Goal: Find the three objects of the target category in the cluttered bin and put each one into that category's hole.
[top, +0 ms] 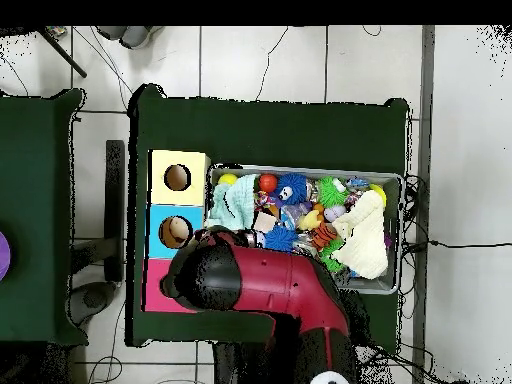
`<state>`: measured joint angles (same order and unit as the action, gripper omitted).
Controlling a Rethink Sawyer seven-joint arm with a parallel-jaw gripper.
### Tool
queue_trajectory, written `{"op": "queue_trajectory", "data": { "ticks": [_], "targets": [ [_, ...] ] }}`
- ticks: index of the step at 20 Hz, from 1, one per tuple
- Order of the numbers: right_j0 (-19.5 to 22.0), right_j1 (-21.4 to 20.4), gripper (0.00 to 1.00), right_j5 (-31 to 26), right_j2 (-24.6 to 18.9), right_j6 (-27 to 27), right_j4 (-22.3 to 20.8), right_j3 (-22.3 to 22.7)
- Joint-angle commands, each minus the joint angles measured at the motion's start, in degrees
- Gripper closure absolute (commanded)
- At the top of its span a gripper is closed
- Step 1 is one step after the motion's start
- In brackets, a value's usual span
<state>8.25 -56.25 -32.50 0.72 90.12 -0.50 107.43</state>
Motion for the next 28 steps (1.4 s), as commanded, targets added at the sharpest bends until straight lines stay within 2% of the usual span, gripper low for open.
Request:
{"op": "queue_trajectory", "data": {
  "ticks": [1,14,28],
  "targets": [
    [3.1,2.4,0.00,-3.6,-6.5,-2.1,-2.1,-1.2],
    [6.1,4.0,0.00,-3.1,-7.5,-2.8,-5.1,-2.8],
    [13.5,6.6,0.00,-1.8,-11.5,-6.3,-7.7,-3.4]
  ]
}}
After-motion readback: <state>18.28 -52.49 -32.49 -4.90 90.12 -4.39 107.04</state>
